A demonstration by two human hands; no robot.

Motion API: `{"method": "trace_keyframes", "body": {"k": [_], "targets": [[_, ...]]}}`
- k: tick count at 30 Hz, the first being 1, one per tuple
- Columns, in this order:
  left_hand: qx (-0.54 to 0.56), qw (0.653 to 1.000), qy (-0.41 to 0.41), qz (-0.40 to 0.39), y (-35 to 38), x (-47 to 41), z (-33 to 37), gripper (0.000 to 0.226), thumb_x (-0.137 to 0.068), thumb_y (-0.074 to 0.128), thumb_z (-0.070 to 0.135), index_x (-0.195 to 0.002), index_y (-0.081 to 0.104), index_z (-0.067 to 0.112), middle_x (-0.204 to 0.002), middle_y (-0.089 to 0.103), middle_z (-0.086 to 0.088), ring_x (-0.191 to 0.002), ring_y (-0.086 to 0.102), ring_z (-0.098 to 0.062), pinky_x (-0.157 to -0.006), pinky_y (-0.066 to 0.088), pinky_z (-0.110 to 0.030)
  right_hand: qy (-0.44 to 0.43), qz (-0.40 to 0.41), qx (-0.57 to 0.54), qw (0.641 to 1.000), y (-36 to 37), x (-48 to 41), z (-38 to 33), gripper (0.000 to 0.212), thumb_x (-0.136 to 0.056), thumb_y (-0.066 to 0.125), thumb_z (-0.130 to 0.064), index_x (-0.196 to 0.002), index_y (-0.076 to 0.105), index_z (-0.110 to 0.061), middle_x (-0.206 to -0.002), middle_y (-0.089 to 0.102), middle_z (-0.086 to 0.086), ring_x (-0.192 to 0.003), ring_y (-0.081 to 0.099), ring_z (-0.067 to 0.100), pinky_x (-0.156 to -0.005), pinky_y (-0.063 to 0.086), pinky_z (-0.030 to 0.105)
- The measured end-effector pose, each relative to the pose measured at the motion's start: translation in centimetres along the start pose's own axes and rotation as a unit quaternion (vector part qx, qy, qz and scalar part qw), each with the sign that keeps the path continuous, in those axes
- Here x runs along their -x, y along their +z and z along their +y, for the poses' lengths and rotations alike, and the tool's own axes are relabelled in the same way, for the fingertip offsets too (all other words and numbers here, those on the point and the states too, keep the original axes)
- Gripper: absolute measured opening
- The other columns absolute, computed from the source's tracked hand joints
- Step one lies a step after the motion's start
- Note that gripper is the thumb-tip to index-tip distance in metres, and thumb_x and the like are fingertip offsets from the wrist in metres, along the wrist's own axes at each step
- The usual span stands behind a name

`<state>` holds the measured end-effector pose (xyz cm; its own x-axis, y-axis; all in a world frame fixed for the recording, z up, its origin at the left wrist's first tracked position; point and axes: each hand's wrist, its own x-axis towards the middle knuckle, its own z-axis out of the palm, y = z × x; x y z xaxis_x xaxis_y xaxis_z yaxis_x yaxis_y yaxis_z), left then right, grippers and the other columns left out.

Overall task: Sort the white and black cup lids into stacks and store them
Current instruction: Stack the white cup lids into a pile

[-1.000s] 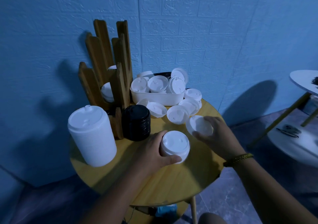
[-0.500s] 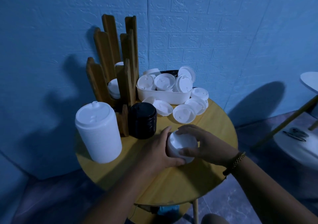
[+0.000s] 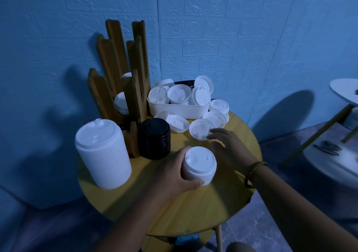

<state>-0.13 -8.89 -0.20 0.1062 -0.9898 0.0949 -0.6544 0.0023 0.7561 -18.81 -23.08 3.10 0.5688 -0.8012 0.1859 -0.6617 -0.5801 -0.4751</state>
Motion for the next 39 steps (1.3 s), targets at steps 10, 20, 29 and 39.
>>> {"method": "trace_keyframes", "body": {"k": [10,20,29,39], "targets": [[0.004,1.0,-0.008,0.005,0.0,-0.1,-0.2,0.094,-0.073,0.083,0.051,-0.15,0.029,0.046,-0.142,0.043,0.022,-0.129,0.043,-0.002,-0.107,0.045,-0.031,-0.053,0.02,0.065,0.996,0.4,-1.5,1.0,0.038,-0.095,0.058,-0.008,-0.128,0.064,-0.027,-0.138,0.058,-0.008,-0.131,0.044,0.017,-0.109,0.035,0.037],[0.005,1.0,-0.006,0.013,0.1,-0.2,-0.3,0.091,-0.072,0.086,0.046,-0.148,0.034,0.046,-0.135,0.045,0.025,-0.124,0.044,-0.001,-0.104,0.041,-0.028,0.324,0.119,-0.437,0.831,-2.0,2.5,3.1,0.008,-0.095,0.059,-0.013,-0.103,0.059,-0.01,-0.09,0.059,0.011,-0.069,0.055,0.023,-0.058,0.048,0.036],[0.004,1.0,-0.017,0.012,0.0,-0.2,-0.1,0.094,-0.072,0.086,0.046,-0.15,0.032,0.045,-0.136,0.043,0.023,-0.127,0.042,-0.003,-0.105,0.039,-0.028,0.312,0.092,-0.319,0.89,-2.5,1.4,1.3,0.027,-0.099,0.055,-0.02,-0.125,0.053,-0.012,-0.118,0.056,0.013,-0.094,0.061,0.026,-0.067,0.057,0.037],[0.003,1.0,-0.014,0.007,-0.2,0.1,0.2,0.095,-0.076,0.084,0.048,-0.153,0.028,0.042,-0.143,0.041,0.021,-0.13,0.04,-0.004,-0.108,0.04,-0.031,0.324,0.104,-0.275,0.899,-3.3,2.4,2.3,0.023,-0.1,0.053,-0.024,-0.119,0.058,-0.01,-0.11,0.062,0.011,-0.091,0.062,0.024,-0.072,0.055,0.039]]}}
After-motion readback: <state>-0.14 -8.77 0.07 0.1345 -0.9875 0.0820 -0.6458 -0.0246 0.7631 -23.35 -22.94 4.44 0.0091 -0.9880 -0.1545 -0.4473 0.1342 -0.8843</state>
